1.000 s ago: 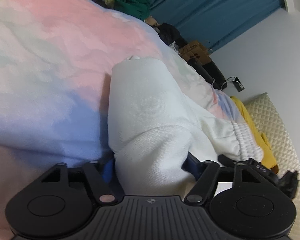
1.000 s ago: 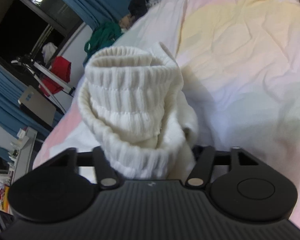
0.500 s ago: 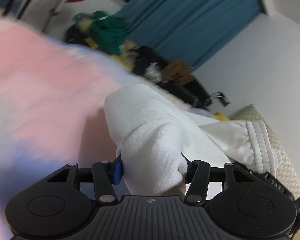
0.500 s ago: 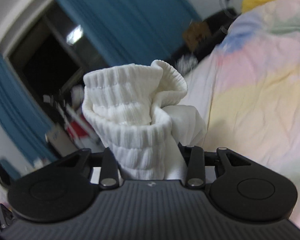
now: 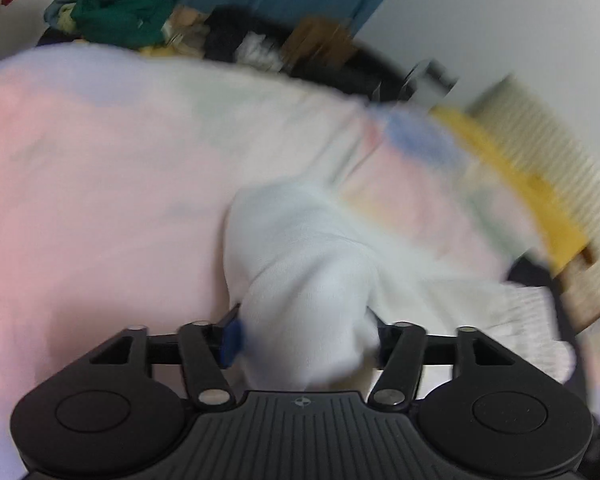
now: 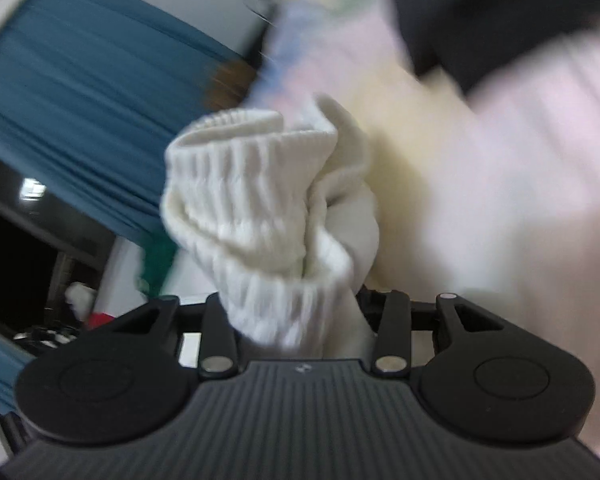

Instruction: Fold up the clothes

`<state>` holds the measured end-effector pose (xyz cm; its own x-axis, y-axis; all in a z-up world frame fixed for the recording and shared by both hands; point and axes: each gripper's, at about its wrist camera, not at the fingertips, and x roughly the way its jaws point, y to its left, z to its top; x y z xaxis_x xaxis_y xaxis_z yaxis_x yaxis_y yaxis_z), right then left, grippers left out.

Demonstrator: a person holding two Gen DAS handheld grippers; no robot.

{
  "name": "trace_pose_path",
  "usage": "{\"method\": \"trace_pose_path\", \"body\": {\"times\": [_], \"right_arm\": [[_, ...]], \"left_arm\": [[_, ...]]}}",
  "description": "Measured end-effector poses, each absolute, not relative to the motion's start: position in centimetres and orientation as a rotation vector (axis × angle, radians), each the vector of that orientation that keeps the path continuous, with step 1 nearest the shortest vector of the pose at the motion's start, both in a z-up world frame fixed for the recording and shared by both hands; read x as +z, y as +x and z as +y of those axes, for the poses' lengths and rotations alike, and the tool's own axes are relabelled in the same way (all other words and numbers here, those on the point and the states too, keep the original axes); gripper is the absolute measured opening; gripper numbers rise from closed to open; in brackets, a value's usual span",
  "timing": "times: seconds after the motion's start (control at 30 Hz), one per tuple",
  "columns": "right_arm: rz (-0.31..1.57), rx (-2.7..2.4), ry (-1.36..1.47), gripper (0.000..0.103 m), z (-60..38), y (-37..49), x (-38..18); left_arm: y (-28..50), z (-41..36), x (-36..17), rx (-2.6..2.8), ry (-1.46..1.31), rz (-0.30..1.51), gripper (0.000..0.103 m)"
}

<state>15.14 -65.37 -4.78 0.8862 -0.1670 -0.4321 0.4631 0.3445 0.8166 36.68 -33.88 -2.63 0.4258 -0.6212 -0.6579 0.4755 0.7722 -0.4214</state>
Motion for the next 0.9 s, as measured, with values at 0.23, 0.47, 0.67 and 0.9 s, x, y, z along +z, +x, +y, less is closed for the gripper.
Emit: {"method": "trace_pose_path", "body": {"times": [0.23,0.47,0.67,0.9], "right_arm": [[0.327,-0.386,1.218,0.064,-66.2,14.6,-5.4],[0.46,-0.538,0.997,0.084,-64.5,12.3,-0.1],[0.432,-0.548,0.837,0.083,-61.7,8.3,6.6],[0.35,-0.452,0.652,0.083,-55.6,3.0,13.7]], "left_arm": [[35.7,-32.3,-1.4,-0.645,-0.142,0.844,0.089],[31.8,-29.9,4.8,-0.6,-0.093,0.77,0.1],[25.0,-26.4,11.9,-0.619,-0.04,0.647,0.103],[14.9,-22.3,19.3,-0.628,0.027,0.499,0.103]]}}
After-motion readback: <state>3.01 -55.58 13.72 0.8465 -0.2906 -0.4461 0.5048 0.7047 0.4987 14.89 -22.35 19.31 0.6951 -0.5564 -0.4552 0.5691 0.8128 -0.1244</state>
